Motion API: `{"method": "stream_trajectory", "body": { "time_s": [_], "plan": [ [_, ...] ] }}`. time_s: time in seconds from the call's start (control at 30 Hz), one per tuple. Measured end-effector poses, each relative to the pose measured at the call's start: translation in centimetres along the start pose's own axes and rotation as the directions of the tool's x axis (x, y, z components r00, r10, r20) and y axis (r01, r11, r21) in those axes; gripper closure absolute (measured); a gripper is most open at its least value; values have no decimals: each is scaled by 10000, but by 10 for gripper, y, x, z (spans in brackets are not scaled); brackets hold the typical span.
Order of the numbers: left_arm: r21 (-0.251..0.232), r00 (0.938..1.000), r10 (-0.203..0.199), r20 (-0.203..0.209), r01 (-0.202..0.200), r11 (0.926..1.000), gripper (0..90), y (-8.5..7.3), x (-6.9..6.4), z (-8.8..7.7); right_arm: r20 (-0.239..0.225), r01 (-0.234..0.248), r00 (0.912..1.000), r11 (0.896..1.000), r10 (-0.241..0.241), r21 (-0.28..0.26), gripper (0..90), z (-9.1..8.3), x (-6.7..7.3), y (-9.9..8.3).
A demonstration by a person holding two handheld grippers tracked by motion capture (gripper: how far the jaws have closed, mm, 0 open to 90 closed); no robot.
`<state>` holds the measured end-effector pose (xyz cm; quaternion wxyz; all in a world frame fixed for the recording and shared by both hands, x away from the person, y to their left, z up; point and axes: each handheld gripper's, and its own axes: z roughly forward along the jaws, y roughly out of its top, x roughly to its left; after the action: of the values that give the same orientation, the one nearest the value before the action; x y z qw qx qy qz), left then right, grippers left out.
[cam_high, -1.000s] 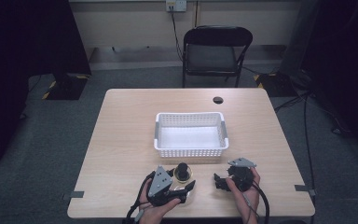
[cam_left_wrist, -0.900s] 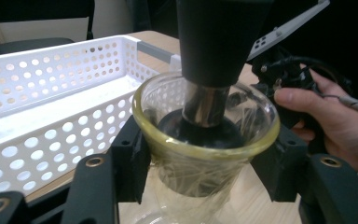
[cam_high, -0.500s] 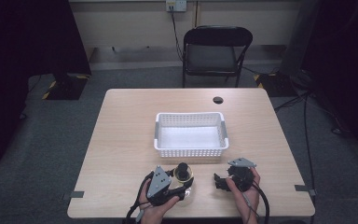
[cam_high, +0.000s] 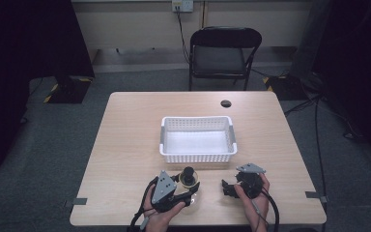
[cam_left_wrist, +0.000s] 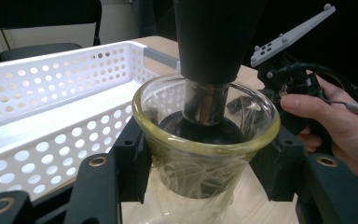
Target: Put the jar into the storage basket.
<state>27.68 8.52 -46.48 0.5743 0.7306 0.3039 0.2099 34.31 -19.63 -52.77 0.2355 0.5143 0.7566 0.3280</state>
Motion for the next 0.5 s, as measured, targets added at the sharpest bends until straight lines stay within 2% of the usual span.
{"method": "stream_trajectory", "body": {
  "time_s": [0.27,0.5],
  "plan": [
    [-115,9999,33,-100,-34,9999,450,8,4,-2,1,0,10000,10000,0,-1,0,0,0,0],
    [-207,9995,169,-278,-175,9996,449,23,9,-5,1,11,10000,10000,-11,4,0,0,0,0]
  ]
}}
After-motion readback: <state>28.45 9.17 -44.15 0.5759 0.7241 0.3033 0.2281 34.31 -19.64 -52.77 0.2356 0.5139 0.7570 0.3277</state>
